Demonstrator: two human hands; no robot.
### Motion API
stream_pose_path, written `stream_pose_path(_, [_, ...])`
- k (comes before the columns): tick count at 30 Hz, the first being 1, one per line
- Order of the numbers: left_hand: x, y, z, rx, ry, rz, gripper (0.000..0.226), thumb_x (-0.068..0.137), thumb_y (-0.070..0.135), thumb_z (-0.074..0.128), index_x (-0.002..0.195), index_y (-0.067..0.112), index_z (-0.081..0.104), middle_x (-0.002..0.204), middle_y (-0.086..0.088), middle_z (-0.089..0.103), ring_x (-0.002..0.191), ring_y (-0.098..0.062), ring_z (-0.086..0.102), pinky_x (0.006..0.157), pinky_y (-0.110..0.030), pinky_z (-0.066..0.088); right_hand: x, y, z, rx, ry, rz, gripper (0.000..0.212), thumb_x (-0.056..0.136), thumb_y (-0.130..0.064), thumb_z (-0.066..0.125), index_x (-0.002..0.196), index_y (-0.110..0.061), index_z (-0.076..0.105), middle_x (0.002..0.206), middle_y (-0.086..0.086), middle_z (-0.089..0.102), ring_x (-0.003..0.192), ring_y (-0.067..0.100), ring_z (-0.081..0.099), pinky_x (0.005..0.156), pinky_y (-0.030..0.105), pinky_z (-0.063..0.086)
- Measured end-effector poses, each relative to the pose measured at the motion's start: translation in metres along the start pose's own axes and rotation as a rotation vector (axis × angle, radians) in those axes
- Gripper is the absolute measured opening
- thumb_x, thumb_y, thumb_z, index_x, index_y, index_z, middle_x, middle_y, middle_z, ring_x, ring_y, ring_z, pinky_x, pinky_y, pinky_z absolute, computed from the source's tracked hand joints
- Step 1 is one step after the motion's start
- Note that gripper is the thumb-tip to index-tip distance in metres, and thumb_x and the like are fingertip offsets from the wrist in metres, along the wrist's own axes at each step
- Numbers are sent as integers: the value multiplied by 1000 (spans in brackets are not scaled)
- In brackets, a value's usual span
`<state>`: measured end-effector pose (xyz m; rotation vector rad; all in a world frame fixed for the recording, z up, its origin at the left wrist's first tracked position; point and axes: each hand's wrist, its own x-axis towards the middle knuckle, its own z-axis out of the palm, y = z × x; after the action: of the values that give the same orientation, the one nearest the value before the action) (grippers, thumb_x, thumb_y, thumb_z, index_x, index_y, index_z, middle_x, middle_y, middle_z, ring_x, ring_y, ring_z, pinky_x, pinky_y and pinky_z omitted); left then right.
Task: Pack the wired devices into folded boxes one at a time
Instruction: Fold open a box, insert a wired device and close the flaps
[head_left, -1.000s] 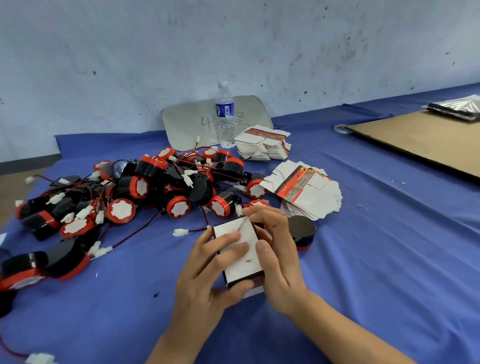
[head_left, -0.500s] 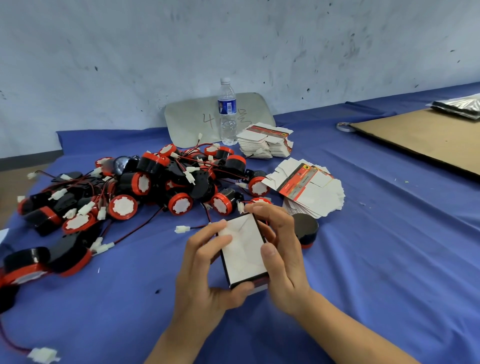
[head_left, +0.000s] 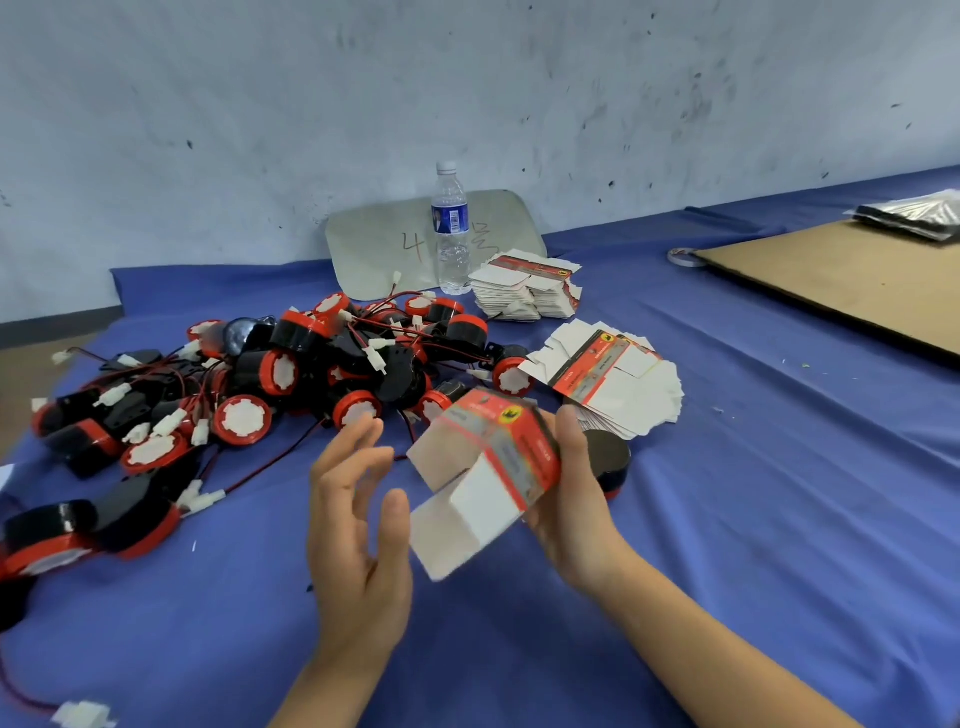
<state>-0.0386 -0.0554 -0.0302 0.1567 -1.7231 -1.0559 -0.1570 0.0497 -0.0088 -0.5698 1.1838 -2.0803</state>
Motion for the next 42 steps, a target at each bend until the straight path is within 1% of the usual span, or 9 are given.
stream_pose_path(3, [0, -1, 2, 140, -29, -116, 20, 89, 36, 52, 109, 39, 54, 137, 13, 49, 132, -11, 45, 102, -29, 43, 5, 1, -5, 148, 25, 166, 63, 84, -65, 42, 120, -19, 64, 117, 5, 70, 105, 17, 67, 75, 29, 57])
stream_pose_path(5, [1, 0, 2, 137, -45, -198, 19, 89, 27, 53, 100, 41, 61, 128, 22, 55, 121, -4, 52, 82, -10, 45, 7, 4, -7, -28, 120, 199, 48, 93, -54, 43, 98, -14, 69, 88, 0, 76, 78, 10, 72, 60, 24, 55])
stream_pose_path(10, [9, -2, -9, 104, 14, -342, 22, 89, 21, 51, 84, 27, 72, 107, 22, 65, 105, 3, 58, 73, -5, 41, 4, -4, -25, -873, 167, -336, 47, 102, -25, 44, 60, -5, 50, 50, 6, 58, 45, 9, 51, 51, 26, 39])
stream_pose_path(15, [13, -5, -14, 167, 33, -343, 26, 98, 8, 52, 92, 23, 73, 103, 17, 70, 102, 5, 60, 76, -5, 43, 9, -10, -39, -1296, 403, -647, 22, 92, -26, 60, 77, -14, 70, 75, -3, 69, 78, 19, 53, 69, 31, 39])
stream_pose_path(21, [13, -3, -14, 296, 64, -195, 37, 89, 41, 43, 106, 20, 70, 115, 12, 64, 105, 12, 55, 75, -4, 42, 14, -14, -56, -1571, 447, -205, 27, 88, -49, 57, 100, -27, 68, 110, -10, 60, 115, 18, 39, 84, 31, 19])
stream_pose_path(26, [11, -6, -14, 362, -8, -144, 54, 85, 51, 47, 131, 24, 56, 146, 12, 38, 134, -5, 39, 100, -28, 42, 14, -13, -58, -1502, 366, -64, 26, 87, -36, 60, 111, -27, 63, 121, -8, 52, 116, 20, 39, 89, 37, 37])
stream_pose_path(30, [8, -11, -10, 448, -189, 26, 51, 77, 40, 78, 121, 27, 57, 157, 2, 13, 142, 6, 15, 108, -6, 21, 14, -17, -57, -1303, 449, -202, 16, 91, -33, 59, 101, -23, 65, 108, -4, 56, 101, 20, 49, 77, 29, 39])
stream_pose_path(35, [7, -16, -10, 536, -166, 135, 16, 78, 2, 73, 90, 12, 70, 155, -12, 22, 144, 1, 17, 104, -3, 25, 14, -24, -48, -724, 537, -275, 24, 101, -28, 43, 85, -23, 61, 89, 6, 63, 81, 26, 60, 55, 36, 53])
stream_pose_path(42, [10, -13, -11, 606, -26, 67, 28, 81, -18, 60, 93, 3, 73, 139, -15, 50, 119, -23, 57, 92, -17, 43, 13, -28, -47, -331, 639, -229, 31, 101, -25, 36, 85, -15, 61, 80, 2, 65, 61, 9, 62, 40, 28, 47])
